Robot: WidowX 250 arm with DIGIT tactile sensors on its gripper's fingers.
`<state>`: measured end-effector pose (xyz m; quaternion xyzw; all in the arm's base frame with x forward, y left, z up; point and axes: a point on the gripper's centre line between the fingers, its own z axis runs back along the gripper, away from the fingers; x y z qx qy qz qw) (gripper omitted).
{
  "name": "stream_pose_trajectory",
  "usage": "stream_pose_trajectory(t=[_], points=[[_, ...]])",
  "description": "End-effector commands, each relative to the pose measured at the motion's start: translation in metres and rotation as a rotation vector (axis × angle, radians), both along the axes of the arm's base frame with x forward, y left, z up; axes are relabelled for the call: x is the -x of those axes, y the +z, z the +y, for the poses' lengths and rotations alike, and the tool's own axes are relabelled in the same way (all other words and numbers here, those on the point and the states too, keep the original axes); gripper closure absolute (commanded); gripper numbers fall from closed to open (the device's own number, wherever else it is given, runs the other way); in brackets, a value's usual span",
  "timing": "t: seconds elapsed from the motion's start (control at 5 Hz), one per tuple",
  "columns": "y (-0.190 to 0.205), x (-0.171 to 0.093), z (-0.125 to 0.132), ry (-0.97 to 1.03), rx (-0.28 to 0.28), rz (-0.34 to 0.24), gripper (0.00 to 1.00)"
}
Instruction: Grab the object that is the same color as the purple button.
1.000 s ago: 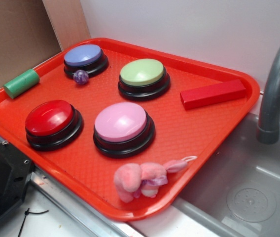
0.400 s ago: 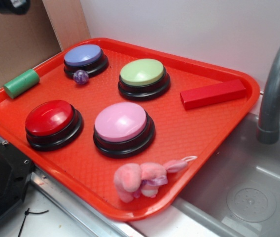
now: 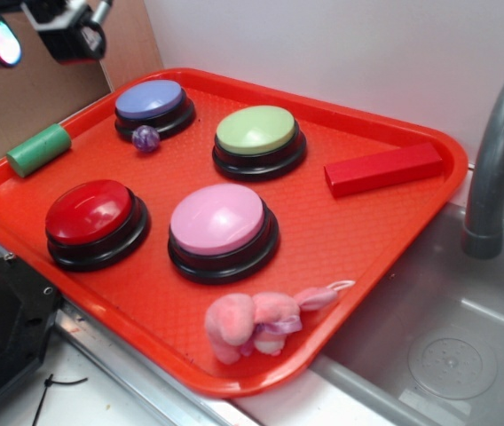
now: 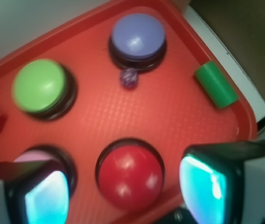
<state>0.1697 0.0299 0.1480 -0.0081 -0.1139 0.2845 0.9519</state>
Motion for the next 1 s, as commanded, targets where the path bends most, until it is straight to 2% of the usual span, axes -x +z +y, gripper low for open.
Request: stream_pose_trajectory(t=[0.0, 0.4, 0.6, 0.8], points=[[-0.033, -0.028, 0.034, 0.265, -0.052, -0.074, 0.0], [-0.075, -0.062, 0.047, 0.383, -0.144, -0.105, 0.0], [-0.088, -0.071, 0.05, 0.371, -0.111, -0.114, 0.0], [-0.107, -0.079, 0.054, 0.376, -0.114, -0.099, 0.0]])
